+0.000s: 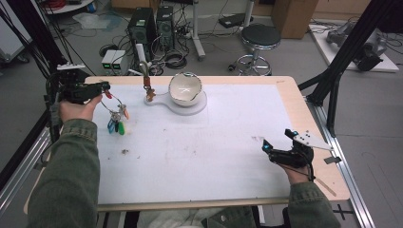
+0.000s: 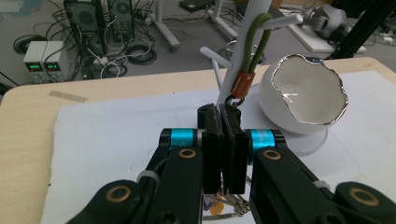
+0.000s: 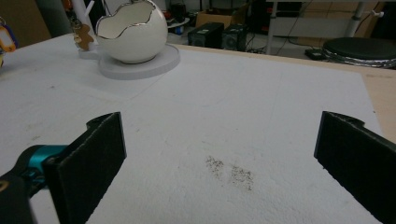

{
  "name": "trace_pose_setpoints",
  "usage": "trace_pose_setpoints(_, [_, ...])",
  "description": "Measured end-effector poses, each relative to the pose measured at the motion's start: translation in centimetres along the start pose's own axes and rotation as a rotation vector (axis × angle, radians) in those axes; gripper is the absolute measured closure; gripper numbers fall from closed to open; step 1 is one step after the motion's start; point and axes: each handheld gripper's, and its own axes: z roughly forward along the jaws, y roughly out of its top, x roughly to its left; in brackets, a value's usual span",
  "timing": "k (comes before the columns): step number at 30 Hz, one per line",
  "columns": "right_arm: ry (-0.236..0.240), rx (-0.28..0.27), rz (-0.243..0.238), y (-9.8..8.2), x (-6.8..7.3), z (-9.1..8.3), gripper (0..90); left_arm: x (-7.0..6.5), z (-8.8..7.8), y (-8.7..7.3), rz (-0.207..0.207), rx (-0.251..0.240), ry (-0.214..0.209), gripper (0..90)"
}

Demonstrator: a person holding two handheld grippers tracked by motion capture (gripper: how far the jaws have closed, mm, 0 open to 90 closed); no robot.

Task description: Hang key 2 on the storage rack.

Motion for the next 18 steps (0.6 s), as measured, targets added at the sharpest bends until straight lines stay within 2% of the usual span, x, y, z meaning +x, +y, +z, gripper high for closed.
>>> trace_pose_setpoints(7, [0.004, 0.003, 0.008, 0.0, 0.1, 0.0, 1.3, 0.0, 0.4, 1.7, 0.009, -0.025, -0.010, 87.4])
trace_pose_setpoints(13, [0.007, 0.001, 0.003, -0.1, 0.1, -0.2, 1.3, 0.2, 0.8, 3.0, 0.001, -0.048, -0.048, 87.4])
trace_pose_setpoints(18, [-0.001, 0.001, 0.007, -0.2, -0.1, -0.6, 1.3, 0.4, 1.5, 3.7, 0.005, -0.060, -0.048, 87.4])
